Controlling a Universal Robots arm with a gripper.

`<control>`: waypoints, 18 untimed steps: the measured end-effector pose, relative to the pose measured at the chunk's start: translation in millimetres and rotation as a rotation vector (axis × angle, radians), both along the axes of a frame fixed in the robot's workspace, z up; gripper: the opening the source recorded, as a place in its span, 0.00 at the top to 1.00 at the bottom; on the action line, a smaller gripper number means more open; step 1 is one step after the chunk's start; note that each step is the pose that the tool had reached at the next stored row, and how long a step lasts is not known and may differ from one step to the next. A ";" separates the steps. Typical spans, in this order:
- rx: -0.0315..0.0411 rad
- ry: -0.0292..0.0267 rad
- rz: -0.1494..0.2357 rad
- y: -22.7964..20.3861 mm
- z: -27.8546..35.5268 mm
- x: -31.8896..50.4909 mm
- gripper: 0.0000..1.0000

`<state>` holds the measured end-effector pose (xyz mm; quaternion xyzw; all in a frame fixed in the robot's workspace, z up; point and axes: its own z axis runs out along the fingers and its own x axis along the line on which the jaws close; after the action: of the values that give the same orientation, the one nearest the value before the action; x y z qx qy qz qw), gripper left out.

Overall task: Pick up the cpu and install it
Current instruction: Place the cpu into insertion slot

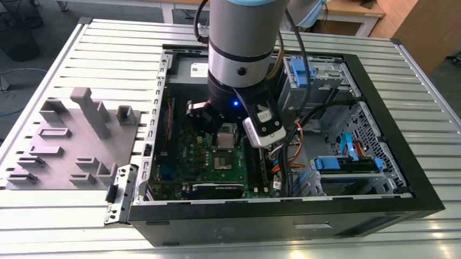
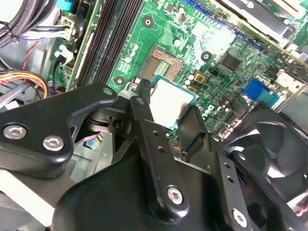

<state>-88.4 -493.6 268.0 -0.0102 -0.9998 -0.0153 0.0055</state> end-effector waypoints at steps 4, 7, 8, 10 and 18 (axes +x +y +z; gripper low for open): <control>-0.0006 0.0001 0.000 0.8 -2.9 -0.1 0.53; -0.0004 -0.0001 0.000 4.6 -6.9 0.0 0.53; -0.0004 -0.0002 0.000 5.6 -8.7 -0.1 0.53; -0.0015 0.0001 0.000 7.0 -12.3 -0.3 0.53; -0.0065 -0.0002 0.000 7.5 -26.9 -3.4 0.53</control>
<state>-91.8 -486.1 241.1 -0.0102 -0.9999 -0.0120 0.0053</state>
